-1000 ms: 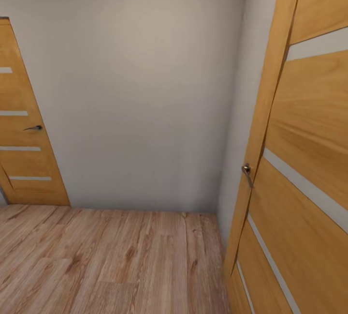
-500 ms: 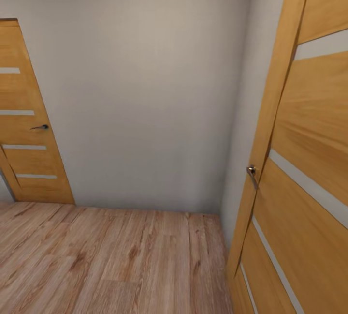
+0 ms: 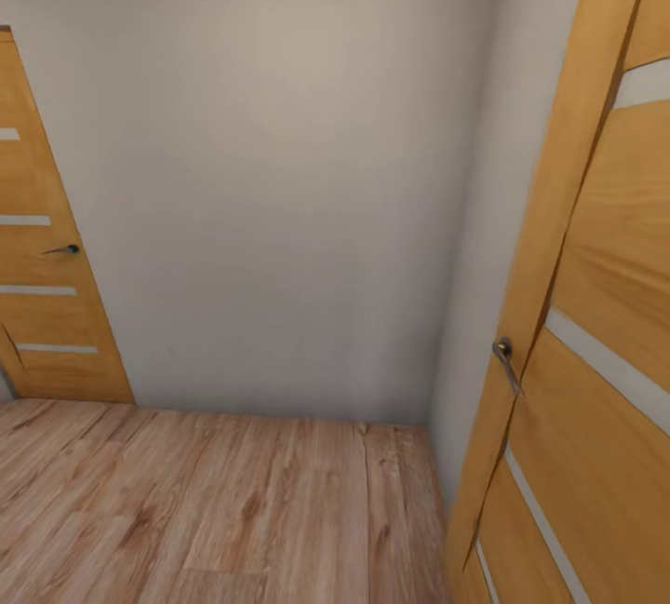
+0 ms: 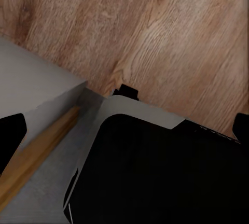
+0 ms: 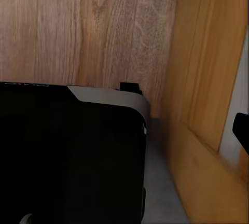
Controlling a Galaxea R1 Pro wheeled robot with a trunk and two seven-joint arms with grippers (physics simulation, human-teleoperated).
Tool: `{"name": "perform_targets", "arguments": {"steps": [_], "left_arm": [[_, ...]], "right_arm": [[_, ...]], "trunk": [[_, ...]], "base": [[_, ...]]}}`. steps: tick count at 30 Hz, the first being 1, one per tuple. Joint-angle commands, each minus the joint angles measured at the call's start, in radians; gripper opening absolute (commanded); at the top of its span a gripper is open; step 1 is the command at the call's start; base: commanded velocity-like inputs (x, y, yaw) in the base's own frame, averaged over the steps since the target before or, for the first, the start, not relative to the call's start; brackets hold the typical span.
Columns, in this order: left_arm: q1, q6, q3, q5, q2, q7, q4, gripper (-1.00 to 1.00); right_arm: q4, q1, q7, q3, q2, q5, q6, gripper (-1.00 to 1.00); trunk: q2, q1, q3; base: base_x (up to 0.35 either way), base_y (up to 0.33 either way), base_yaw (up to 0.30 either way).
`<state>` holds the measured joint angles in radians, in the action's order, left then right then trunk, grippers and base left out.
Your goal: Move the two storage containers from the living room to the garage. In the garage, place one container on the floor and stack the other container on top of it (either order is fine).
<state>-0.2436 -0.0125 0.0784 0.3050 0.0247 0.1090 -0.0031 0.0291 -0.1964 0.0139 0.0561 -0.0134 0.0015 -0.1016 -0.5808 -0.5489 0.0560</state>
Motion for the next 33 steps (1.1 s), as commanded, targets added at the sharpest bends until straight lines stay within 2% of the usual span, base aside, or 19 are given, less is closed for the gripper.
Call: {"name": "perform_targets", "arguments": {"steps": [1,23,27,33], "left_arm": [[-0.001,-0.001,0.007,0.0,0.0,0.001,0.0,1.0],[-0.001,-0.001,0.007,0.0,0.0,0.001,0.0,1.0],[0.0,-0.001,0.008,0.0,0.0,0.001,0.0,1.0],[-0.001,-0.001,0.007,0.0,0.0,0.001,0.0,1.0]], "right_arm": [[0.003,-0.002,0.001,0.005,0.0,0.0,-0.006,1.0],[0.003,-0.002,0.001,0.005,0.002,0.0,-0.006,1.0],[0.003,-0.002,0.0,0.005,0.002,0.0,-0.006,1.0],[0.003,-0.002,0.0,0.005,0.001,0.0,-0.006,1.0]], "trunk": [[-0.001,-0.001,0.002],[-0.001,-0.001,0.002],[-0.001,-0.001,0.002],[-0.001,-0.001,0.002]], "base": [[0.321,0.0,0.0],[0.304,0.0,0.0],[0.116,0.0,0.05],[0.012,0.0,0.23]]}}
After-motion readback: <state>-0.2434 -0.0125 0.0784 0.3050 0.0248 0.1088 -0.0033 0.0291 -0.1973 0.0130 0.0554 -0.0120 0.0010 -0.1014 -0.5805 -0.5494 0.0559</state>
